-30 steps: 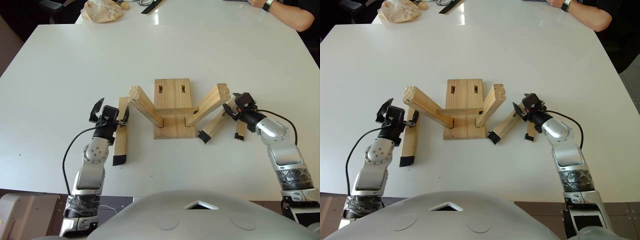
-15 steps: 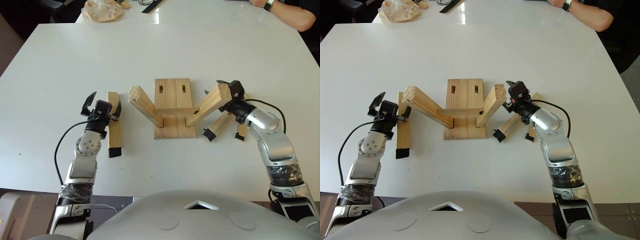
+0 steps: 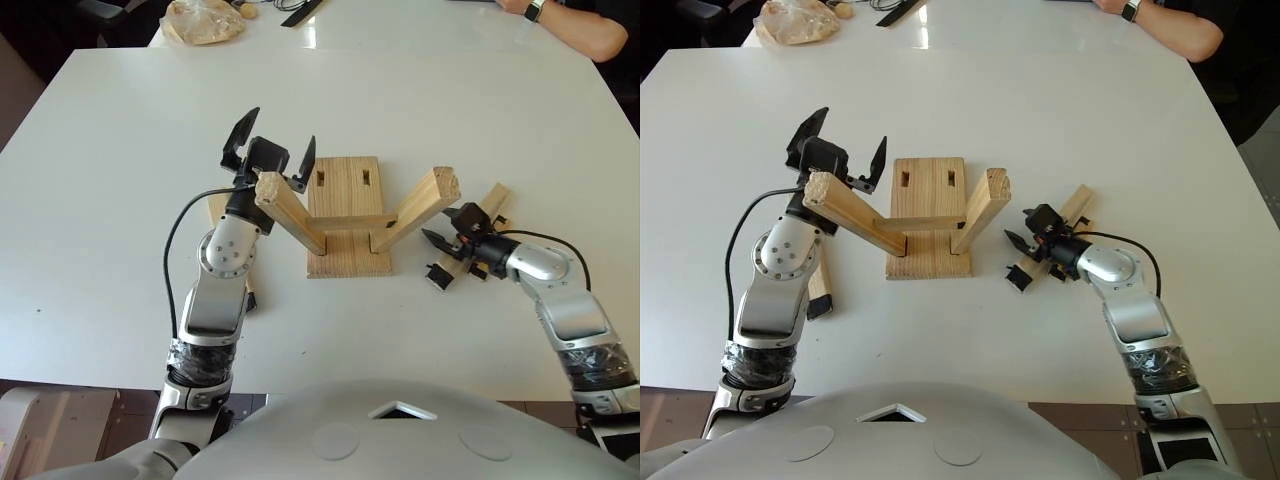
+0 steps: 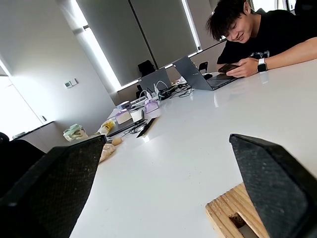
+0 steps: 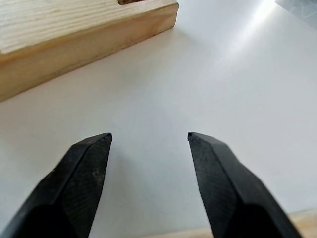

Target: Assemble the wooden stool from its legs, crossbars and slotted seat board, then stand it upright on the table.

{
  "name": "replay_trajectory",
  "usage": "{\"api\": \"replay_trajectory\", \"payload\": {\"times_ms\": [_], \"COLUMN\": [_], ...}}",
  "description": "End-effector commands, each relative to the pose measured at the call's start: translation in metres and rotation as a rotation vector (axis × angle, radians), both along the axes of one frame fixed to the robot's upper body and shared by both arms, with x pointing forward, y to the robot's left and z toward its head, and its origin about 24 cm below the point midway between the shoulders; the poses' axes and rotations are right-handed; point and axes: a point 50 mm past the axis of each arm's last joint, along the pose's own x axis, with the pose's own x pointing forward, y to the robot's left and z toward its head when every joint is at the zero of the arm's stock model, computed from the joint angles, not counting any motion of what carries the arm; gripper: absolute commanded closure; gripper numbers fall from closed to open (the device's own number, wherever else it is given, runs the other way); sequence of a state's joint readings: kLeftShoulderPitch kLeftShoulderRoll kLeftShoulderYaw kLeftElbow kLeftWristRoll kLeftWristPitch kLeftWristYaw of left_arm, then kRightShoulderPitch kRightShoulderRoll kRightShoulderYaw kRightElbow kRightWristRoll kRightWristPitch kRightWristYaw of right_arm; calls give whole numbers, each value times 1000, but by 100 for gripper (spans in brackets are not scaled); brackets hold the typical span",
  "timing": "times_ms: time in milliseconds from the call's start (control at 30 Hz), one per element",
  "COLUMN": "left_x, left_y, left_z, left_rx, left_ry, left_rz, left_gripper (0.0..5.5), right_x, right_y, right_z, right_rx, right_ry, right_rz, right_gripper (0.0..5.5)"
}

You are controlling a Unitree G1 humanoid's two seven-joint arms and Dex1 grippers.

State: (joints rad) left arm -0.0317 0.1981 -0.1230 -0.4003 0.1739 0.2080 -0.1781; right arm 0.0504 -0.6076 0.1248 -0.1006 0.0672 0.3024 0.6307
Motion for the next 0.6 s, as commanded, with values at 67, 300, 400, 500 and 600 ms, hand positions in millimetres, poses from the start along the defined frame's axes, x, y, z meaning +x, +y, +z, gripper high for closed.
{"api": "replay_trajectory", "payload": {"times_ms": [67,300,400,500,600], "left_x": [0,-11,-14,-15,-15], "left_y": [0,-32,-36,-36,-37], "left_z": [-13,-23,-25,-27,-29], "left_rx": [23,9,14,25,33], "left_ry": [60,91,102,108,113], "left_rz": [-8,-127,-152,-158,-168], "left_gripper": [87,87,87,87,87], "right_x": [0,5,1,-10,-24], "right_y": [-32,-11,-11,-14,-16], "right_z": [1,38,57,68,74], "right_rx": [-96,-34,-61,-120,-171], "right_ry": [63,25,33,72,140], "right_rz": [-20,194,311,450,579], "right_gripper": [267,267,267,267,267]}}
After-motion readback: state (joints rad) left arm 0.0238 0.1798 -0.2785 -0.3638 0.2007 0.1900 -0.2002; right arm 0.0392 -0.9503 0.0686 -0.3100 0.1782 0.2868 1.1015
